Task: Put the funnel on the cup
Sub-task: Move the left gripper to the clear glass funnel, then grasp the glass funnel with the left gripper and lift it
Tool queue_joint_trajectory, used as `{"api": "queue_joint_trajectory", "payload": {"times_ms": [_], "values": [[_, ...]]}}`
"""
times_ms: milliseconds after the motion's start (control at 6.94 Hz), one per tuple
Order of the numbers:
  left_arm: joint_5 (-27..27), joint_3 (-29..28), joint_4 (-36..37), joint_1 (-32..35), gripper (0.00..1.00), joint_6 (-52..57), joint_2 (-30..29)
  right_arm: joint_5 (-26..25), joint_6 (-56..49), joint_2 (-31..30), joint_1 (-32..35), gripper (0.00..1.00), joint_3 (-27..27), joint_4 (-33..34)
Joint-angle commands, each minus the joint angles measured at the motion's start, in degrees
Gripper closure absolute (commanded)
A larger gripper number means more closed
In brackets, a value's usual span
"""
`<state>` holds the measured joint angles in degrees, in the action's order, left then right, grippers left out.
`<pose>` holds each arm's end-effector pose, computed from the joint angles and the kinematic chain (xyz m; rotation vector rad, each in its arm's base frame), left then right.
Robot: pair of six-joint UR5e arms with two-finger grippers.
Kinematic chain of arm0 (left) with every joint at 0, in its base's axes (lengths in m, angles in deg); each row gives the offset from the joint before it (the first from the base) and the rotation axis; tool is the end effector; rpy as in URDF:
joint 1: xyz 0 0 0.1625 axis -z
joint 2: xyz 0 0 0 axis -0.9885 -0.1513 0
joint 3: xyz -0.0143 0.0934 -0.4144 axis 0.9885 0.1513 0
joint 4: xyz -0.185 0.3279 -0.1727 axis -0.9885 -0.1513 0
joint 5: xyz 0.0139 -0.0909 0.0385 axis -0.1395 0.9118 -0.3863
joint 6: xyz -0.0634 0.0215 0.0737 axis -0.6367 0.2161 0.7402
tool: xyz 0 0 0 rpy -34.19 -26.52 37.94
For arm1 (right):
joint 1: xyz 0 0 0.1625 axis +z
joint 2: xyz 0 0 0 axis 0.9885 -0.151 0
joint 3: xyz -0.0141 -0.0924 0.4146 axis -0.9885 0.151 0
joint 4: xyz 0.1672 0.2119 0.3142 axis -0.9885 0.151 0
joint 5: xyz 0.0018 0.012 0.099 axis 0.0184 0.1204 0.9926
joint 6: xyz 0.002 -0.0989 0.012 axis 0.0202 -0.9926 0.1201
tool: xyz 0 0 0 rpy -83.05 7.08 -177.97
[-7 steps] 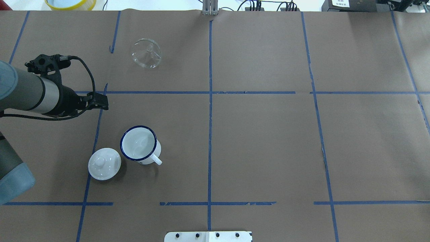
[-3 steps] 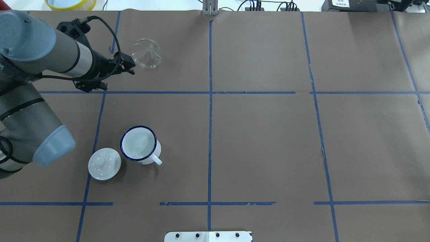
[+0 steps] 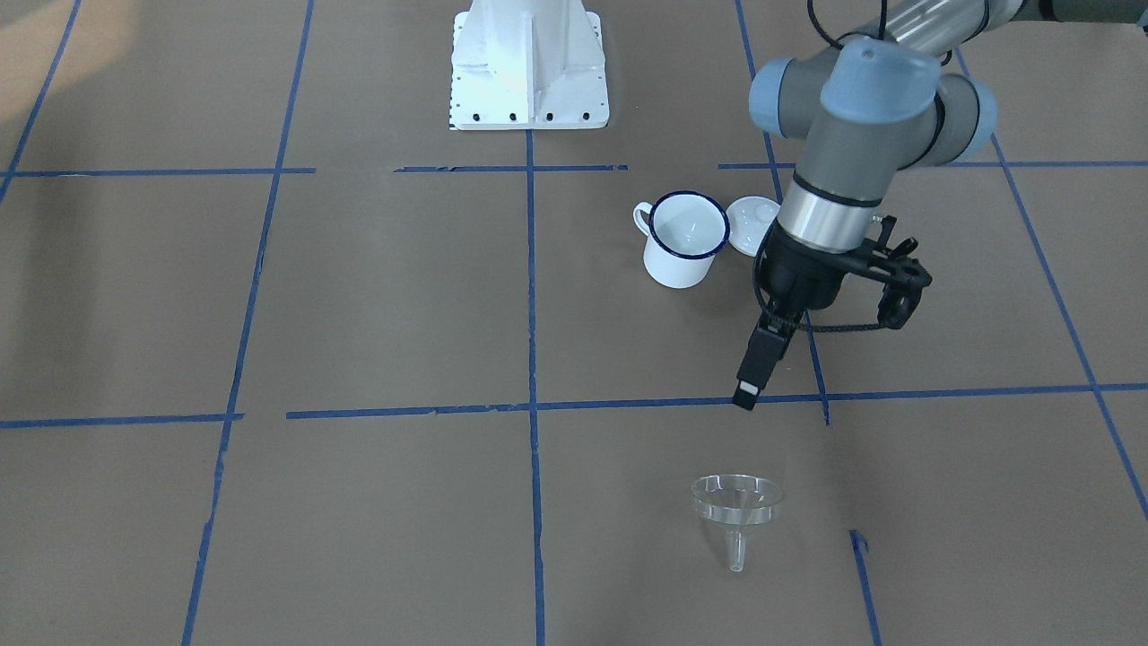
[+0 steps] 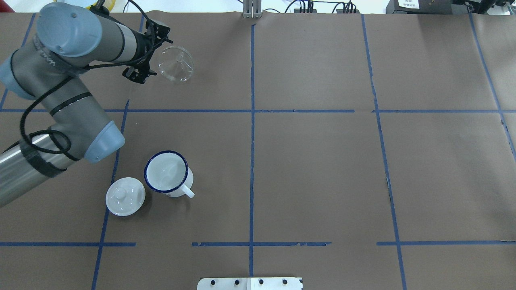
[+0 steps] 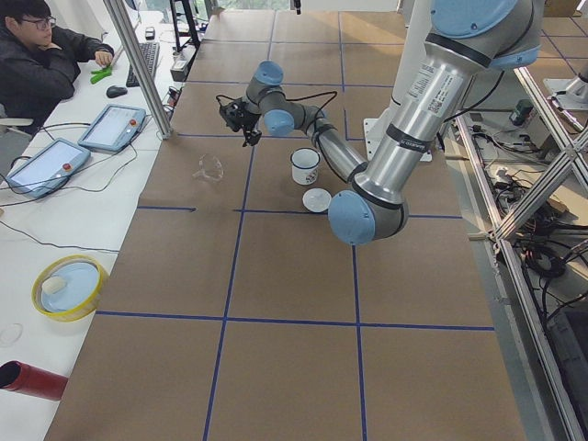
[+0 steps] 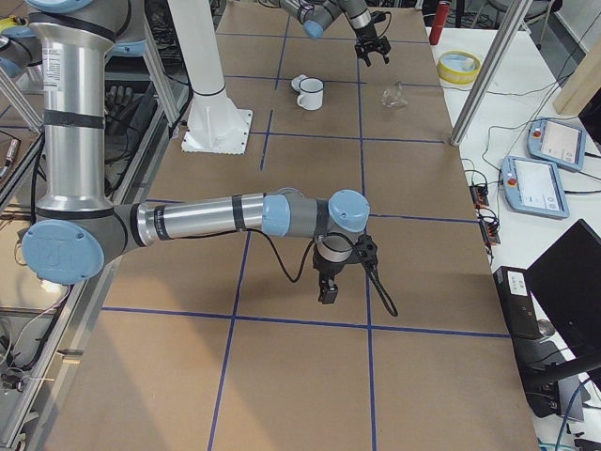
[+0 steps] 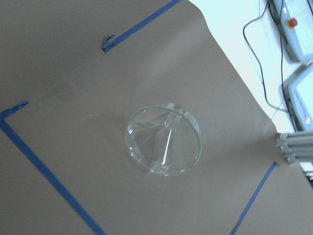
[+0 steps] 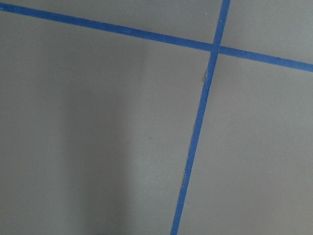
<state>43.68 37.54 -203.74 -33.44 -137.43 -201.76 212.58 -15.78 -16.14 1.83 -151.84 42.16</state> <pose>0.3832 -0.6039 0.2600 0.0164 1.1356 -1.2220 0.0111 -0.4617 0.6053 -0.0537 -0.7409 -0.2158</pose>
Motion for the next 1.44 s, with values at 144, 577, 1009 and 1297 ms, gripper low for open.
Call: {"api": "queue_joint_trajectory", "payload": {"times_ms": [144,577,1009,1297], "values": [[-9.3,-20.1,-10.0,-0.2,0.0,-14.4,-8.5,0.0,0.0,0.0,0.0,0.0,0.0,0.0],[-9.3,-24.4,-14.9,-1.9,0.0,-14.3,-8.9,0.0,0.0,0.0,0.0,0.0,0.0,0.0],[-9.8,-24.1,-15.0,-1.7,1.0,-10.5,-8.7,0.0,0.0,0.0,0.0,0.0,0.0,0.0],[-9.8,-23.7,-15.0,0.2,1.0,-10.8,-8.8,0.0,0.0,0.0,0.0,0.0,0.0,0.0]]}}
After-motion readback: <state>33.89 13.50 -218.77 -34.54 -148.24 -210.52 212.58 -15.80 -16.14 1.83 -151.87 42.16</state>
